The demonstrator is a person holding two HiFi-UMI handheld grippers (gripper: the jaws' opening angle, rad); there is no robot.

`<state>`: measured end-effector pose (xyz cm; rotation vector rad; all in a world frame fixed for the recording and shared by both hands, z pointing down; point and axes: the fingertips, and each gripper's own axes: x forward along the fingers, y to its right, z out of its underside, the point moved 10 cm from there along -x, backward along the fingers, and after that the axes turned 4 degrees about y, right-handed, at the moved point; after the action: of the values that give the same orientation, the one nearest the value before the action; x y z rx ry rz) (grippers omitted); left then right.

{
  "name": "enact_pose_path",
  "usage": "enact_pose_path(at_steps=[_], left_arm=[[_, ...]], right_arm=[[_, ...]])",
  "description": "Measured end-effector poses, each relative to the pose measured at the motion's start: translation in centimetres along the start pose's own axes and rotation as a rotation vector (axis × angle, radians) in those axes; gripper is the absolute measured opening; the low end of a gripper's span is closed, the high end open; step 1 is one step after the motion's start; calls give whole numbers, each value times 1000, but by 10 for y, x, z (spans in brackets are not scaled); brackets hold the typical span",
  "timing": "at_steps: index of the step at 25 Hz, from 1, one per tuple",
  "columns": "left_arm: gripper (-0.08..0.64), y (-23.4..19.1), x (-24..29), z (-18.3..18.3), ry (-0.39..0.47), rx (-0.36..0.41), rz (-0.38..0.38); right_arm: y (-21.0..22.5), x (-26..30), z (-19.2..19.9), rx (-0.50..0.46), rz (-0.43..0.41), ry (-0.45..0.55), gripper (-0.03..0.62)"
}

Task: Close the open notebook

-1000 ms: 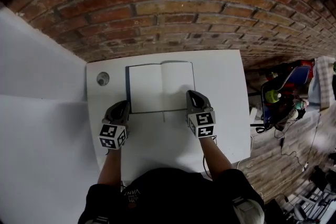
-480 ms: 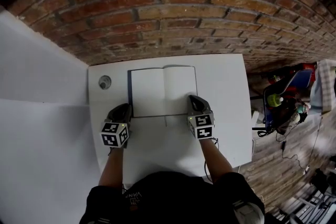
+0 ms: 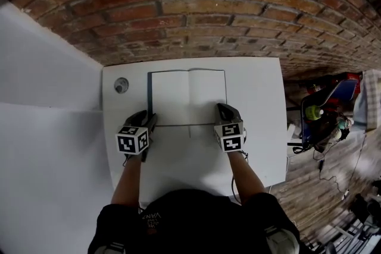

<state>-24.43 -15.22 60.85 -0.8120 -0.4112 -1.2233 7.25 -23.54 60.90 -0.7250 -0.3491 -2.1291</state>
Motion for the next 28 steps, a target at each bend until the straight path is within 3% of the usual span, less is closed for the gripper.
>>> enact_pose_path(at_steps=[5,13,17,28], left_arm=[[185,1,2,-5,-54,-4,10],[201,4,3,-12,-96,-74,35],[201,0,1,-13,-69,-149,44],[198,-6,2,-11,-20,-345,161]], right_arm=[[-3,2,-3,-13,16,4,-2],[-4,2,-2,-35,18,1,-2],[-5,2,-2,-50,18,1,-2],[0,6,-8,-1,-26,-71,-2]])
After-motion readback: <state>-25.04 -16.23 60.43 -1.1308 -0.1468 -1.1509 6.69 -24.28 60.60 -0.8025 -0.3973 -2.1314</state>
